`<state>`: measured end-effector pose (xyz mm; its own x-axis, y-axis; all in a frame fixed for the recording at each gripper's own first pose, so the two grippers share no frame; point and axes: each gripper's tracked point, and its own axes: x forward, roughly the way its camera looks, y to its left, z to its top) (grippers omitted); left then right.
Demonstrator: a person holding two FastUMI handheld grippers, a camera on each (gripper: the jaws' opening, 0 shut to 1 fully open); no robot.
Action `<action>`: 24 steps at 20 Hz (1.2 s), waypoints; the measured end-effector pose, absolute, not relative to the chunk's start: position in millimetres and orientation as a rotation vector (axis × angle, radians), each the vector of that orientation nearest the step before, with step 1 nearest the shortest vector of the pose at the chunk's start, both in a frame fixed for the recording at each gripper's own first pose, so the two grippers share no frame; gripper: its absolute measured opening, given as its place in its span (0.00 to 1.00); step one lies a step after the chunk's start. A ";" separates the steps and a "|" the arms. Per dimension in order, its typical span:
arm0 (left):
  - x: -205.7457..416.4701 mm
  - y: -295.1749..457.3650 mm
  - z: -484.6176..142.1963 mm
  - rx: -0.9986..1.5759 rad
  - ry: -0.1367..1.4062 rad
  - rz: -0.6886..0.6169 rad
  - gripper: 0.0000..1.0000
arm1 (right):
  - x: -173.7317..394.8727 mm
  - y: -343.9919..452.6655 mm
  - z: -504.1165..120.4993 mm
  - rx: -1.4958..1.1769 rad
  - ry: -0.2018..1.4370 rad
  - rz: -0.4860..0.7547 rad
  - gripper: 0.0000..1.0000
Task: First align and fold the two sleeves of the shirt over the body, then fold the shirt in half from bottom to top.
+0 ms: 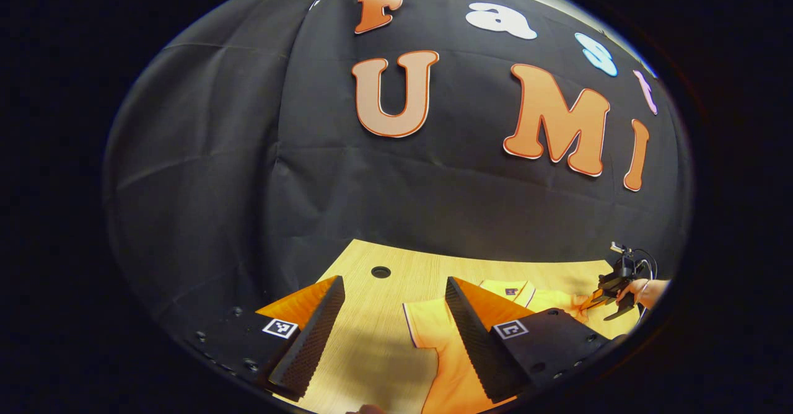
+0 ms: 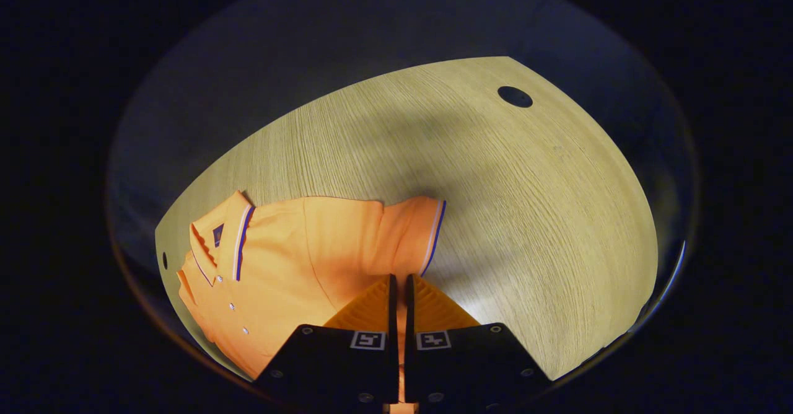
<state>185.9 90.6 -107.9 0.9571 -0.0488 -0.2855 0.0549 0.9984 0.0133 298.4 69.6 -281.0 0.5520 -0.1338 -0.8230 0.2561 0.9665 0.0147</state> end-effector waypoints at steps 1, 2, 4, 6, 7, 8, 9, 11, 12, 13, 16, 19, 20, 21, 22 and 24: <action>184.6 91.4 -108.0 0.025 0.286 -0.056 0.98 | 297.8 76.3 -276.2 0.148 0.950 -0.219 0.04; 185.3 91.8 -106.8 0.028 0.285 -0.059 0.98 | 296.6 84.3 -271.0 0.147 0.941 -0.199 0.04; 185.8 92.4 -107.7 0.026 0.286 -0.061 0.98 | 293.0 104.8 -261.2 0.128 0.926 -0.150 0.04; 186.6 90.8 -107.6 0.016 0.286 -0.065 0.98 | 289.2 138.0 -251.0 0.118 0.912 -0.062 0.04; 184.7 90.1 -106.5 0.014 0.287 -0.066 0.98 | 286.7 161.5 -245.9 0.116 0.903 0.013 0.04; 184.5 89.4 -106.2 0.012 0.287 -0.068 0.98 | 281.1 189.1 -239.6 0.119 0.898 0.117 0.04; 182.6 88.3 -108.3 0.009 0.287 -0.070 0.98 | 272.9 221.1 -234.8 0.133 0.898 0.244 0.04; 182.0 87.4 -108.5 0.005 0.289 -0.073 0.98 | 256.8 269.2 -227.7 0.157 0.881 0.404 0.17; 180.2 87.3 -106.9 0.002 0.290 -0.073 0.98 | 258.5 280.3 -224.6 0.143 0.856 0.426 0.44; 180.0 85.9 -108.0 0.000 0.290 -0.075 0.98 | 261.7 285.1 -223.2 0.119 0.840 0.425 0.72; 177.2 81.7 -108.4 -0.009 0.297 -0.086 0.99 | 258.0 276.9 -227.3 0.064 0.828 0.398 0.98; 175.3 74.3 -116.4 -0.021 0.327 -0.102 0.99 | 254.3 251.9 -216.6 0.014 0.792 0.349 0.99; 175.8 71.5 -120.0 -0.026 0.343 -0.108 0.98 | 251.2 244.1 -212.2 0.018 0.786 0.335 0.99; 175.9 67.8 -126.4 -0.033 0.366 -0.116 0.98 | 248.7 235.6 -209.5 0.026 0.777 0.320 0.98; 176.7 63.7 -133.1 -0.045 0.397 -0.123 0.98 | 247.1 227.0 -206.5 0.031 0.767 0.307 0.99; 179.1 57.3 -146.5 -0.075 0.464 -0.132 0.98 | 242.3 202.8 -201.9 0.033 0.754 0.268 0.99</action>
